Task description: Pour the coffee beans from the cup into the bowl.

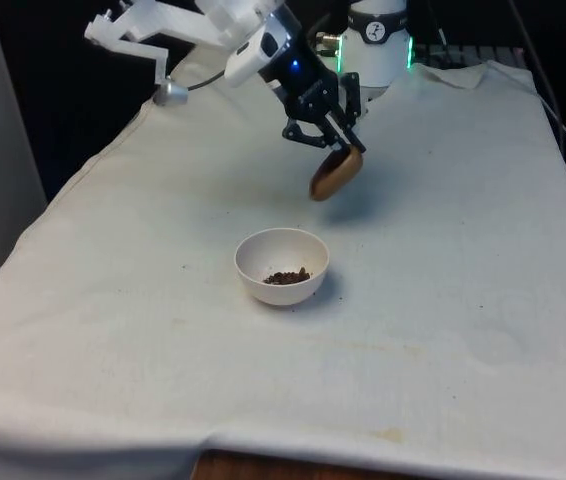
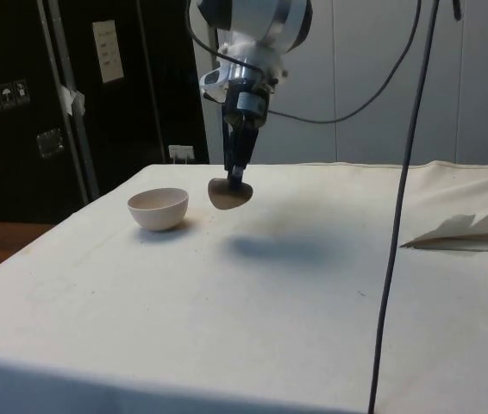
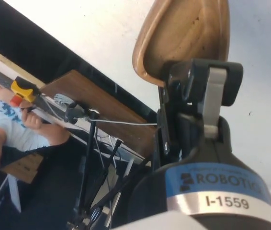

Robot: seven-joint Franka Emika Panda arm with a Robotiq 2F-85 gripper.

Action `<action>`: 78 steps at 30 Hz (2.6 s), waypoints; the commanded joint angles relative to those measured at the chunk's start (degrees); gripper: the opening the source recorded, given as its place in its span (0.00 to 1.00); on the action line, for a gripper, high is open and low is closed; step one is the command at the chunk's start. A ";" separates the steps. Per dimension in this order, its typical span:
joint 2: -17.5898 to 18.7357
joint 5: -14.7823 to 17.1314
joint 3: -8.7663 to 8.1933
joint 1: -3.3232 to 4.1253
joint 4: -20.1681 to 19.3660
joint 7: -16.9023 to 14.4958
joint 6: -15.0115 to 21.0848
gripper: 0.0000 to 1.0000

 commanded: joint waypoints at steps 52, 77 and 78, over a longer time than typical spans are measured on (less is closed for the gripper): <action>-3.38 -9.17 7.91 0.52 -8.14 4.81 22.40 0.00; -3.21 -17.13 10.66 0.52 -10.03 11.12 31.28 0.00; -3.38 -16.33 11.12 -0.06 -9.68 10.26 30.19 0.00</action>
